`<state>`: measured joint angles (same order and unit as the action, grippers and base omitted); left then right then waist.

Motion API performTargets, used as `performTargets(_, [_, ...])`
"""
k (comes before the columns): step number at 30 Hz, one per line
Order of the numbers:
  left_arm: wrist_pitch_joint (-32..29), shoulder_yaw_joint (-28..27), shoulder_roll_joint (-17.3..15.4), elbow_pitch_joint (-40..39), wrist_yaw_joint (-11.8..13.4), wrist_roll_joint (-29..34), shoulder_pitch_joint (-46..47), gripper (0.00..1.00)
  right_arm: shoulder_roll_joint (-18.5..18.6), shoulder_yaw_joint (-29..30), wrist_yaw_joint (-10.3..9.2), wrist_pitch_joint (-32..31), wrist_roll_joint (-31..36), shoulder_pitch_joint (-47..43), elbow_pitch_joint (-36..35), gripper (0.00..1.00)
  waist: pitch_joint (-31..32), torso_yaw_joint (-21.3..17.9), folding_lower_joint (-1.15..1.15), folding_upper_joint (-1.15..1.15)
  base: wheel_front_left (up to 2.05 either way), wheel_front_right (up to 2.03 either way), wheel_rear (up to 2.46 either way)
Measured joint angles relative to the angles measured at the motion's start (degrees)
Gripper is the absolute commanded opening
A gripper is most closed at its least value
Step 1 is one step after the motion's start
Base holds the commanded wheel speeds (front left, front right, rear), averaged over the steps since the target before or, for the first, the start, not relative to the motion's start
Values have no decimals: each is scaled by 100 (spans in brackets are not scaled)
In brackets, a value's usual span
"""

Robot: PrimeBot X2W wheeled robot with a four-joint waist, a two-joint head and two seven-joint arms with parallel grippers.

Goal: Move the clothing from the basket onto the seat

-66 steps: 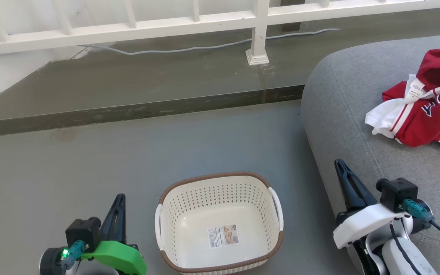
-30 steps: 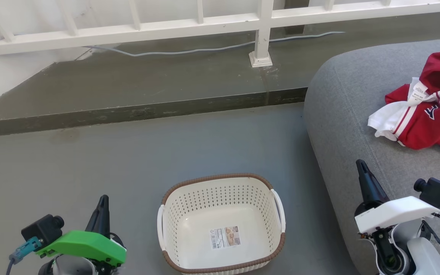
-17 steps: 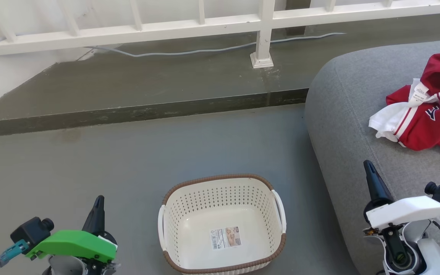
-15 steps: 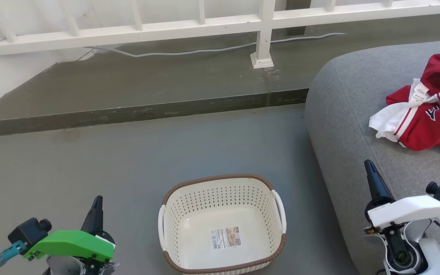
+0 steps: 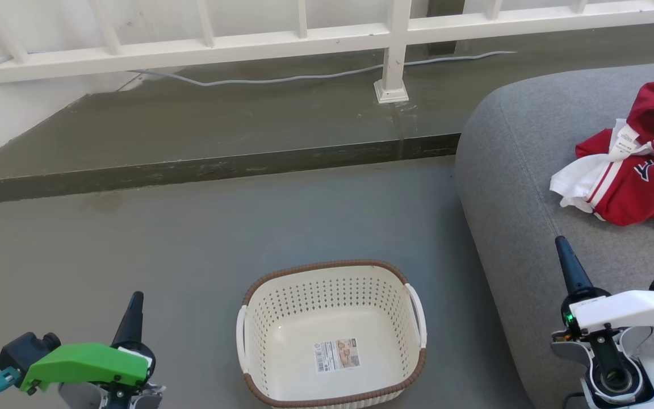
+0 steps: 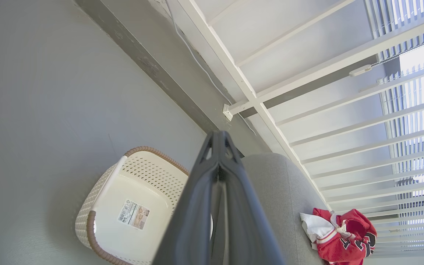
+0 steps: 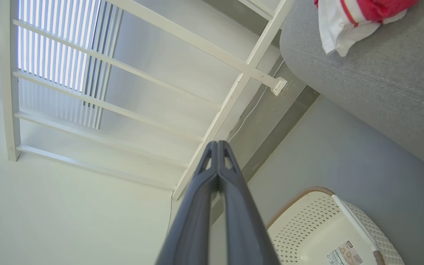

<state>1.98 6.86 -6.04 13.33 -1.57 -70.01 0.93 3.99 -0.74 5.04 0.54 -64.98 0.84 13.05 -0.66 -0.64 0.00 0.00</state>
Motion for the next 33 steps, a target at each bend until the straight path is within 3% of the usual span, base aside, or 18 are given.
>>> performTargets(33, [-549,-746,169,174,-483,-2219,146,0,-29,571,151,-444,-2628,230,248,0,47,60,0,0,0,0,0])
